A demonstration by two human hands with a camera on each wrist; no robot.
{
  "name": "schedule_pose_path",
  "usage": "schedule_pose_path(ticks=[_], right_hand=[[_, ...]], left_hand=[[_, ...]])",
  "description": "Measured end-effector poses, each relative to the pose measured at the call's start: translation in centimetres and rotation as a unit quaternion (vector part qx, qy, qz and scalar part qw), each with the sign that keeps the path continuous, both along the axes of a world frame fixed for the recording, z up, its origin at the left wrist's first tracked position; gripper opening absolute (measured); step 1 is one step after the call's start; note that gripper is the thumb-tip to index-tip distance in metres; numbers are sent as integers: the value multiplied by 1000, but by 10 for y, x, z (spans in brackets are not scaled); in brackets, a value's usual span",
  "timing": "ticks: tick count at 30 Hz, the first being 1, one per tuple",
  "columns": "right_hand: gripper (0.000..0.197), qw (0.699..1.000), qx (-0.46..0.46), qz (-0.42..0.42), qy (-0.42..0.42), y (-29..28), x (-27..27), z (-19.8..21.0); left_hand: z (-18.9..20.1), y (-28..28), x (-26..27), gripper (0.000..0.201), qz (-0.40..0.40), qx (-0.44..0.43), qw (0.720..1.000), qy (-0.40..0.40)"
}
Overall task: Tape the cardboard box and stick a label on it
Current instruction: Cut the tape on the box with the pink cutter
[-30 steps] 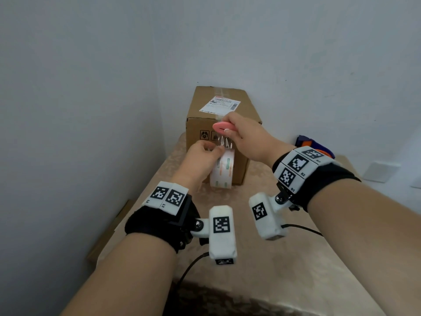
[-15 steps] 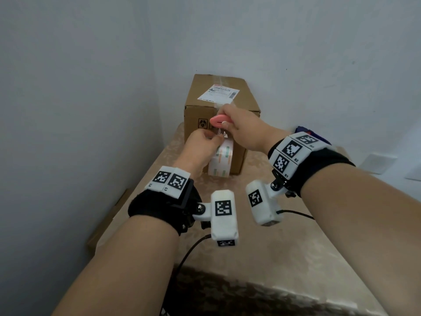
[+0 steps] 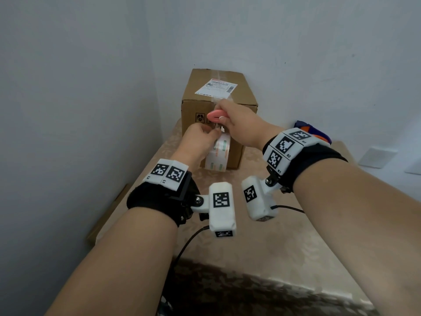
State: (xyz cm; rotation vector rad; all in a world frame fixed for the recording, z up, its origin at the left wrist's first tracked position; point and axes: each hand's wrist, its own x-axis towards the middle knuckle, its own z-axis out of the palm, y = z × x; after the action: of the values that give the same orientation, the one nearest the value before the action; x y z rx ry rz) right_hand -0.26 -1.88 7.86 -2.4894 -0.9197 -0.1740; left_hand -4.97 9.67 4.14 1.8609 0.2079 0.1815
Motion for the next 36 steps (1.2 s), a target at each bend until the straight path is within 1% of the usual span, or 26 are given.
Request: schedule_pose_path(ticks=[2,4,7,10,12,14,17,20,24,29,36], right_hand=[[21,1000,3,1,2,-1,1,0],[22,1000,5,2,2,-1,2,0],[22,1000,28,4,-6,0,3,-2],[23,997,67,-15,-28,-7,2,-7],[27,997,71,-31,-31,-15,0,-8],[29,999,15,-33,-40,-24,-2,-10],[27,994,-82,-38,-58,-29,-6,-11],[21,986,-136,-42,-89,-24,-11,-7],[15,976,-170,-31,-135,-6,-17,-2],[18,964,-217,-26,-153,11,-16,-4],[20,952,-257,-25,-167,13,-17,-3]], left_hand=[[-5,-1,2,20,8,3,1000,12],[-8,-1,4,16,18,6,1000,17],[-11,-3,3,11,29,4,1000,1],[-14,-4,1,17,43,-32,998,-14],[-16,-4,1,16,45,-62,997,-13],[-17,-3,2,13,45,-92,995,-4],[-19,-3,1,8,51,-109,993,4],[-19,-6,0,7,61,-113,992,2],[-21,-7,0,7,81,-130,988,-9],[-22,-6,0,8,82,-122,989,-12],[-20,-7,-1,15,80,-112,990,-21]])
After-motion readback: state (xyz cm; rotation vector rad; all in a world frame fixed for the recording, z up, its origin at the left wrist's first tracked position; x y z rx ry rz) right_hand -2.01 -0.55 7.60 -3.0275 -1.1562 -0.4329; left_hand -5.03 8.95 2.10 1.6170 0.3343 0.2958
